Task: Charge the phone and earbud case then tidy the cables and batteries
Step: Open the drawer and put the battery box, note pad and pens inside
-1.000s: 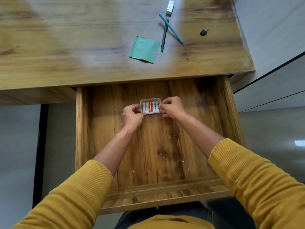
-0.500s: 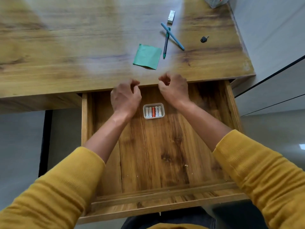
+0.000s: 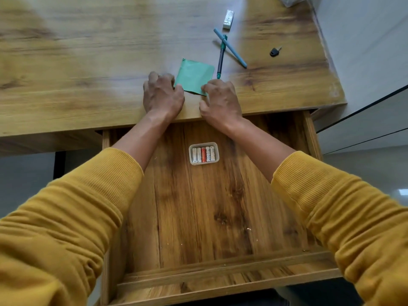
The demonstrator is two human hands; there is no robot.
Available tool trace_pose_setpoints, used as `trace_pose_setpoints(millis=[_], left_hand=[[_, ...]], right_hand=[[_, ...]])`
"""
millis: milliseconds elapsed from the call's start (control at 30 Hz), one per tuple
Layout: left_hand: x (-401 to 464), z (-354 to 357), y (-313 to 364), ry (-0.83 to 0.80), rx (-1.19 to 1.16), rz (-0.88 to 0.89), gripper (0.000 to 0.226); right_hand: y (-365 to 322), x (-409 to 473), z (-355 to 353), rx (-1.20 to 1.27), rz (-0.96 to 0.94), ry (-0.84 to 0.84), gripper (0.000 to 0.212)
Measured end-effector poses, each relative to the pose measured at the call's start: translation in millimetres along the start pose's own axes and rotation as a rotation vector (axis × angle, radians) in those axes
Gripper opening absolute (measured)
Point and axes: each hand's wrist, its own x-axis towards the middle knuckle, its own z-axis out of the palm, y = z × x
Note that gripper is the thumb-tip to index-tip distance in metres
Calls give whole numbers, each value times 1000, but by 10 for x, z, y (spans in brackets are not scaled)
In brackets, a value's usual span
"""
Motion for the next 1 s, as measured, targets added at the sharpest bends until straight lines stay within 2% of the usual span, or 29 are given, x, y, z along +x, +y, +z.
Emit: trace_pose_setpoints(millis=[200,333,533,733,867,1000], left_hand=[[140,44,40,59,-145,-53,34],[156,21,87,98,-291,-156,21],[178,34,23,65,-528,-298,6],[83,-32,29,66,-706,-375,13],[-65,-116,-5,26,-907,-458,12],[-318,-212,-72,37,-1162,-500,12]], right_hand=[[16,1,-26,-2,-15,-6,40],[22,-20,-46,-5,-21,-16,40],[10,-65,-43,-10,-18,-34,38],[-2,-130,-54,5,-9,-95,42],[-23,-179,-75,182,45,-25,42],[-90,-309,-134,601,213,98,45]])
